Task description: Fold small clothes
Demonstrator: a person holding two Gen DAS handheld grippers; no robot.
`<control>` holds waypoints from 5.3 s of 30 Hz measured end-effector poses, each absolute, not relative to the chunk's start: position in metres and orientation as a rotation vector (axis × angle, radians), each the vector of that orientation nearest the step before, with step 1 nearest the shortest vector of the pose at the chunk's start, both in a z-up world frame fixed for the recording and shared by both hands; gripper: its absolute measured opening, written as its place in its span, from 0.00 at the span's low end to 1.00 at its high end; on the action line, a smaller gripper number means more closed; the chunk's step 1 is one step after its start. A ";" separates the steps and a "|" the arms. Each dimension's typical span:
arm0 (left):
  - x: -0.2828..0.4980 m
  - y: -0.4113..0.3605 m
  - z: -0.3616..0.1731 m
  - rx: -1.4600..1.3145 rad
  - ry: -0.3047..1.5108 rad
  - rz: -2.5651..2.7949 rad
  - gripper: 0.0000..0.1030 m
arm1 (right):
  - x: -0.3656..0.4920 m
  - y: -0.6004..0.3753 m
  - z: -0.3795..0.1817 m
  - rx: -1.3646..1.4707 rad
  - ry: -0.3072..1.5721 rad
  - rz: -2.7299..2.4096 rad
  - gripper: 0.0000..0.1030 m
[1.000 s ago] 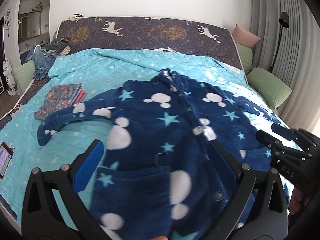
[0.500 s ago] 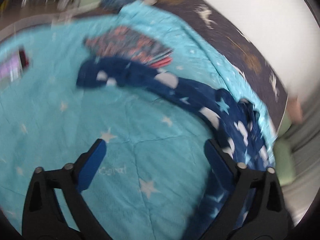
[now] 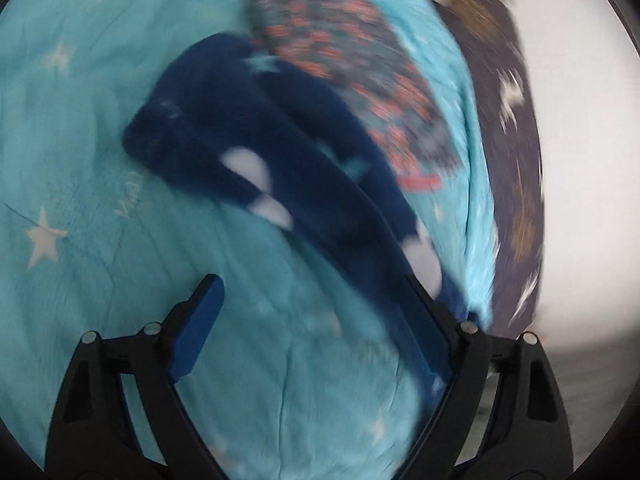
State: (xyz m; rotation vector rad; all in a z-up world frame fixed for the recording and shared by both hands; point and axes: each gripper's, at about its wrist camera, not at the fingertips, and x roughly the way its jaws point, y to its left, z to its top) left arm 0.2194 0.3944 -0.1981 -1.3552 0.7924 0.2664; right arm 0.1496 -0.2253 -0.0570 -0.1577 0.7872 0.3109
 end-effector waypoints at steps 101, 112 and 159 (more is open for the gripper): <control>0.227 0.116 -0.072 -0.114 0.877 0.073 0.62 | 0.274 -0.428 -0.047 0.454 0.872 0.068 0.29; 0.229 0.067 -0.036 -0.125 0.799 -0.139 0.62 | 0.289 -0.342 -0.069 0.246 0.991 0.239 0.29; 0.408 0.048 -0.048 -0.445 0.864 -0.244 0.92 | 0.436 -0.344 -0.103 0.607 1.052 0.250 0.14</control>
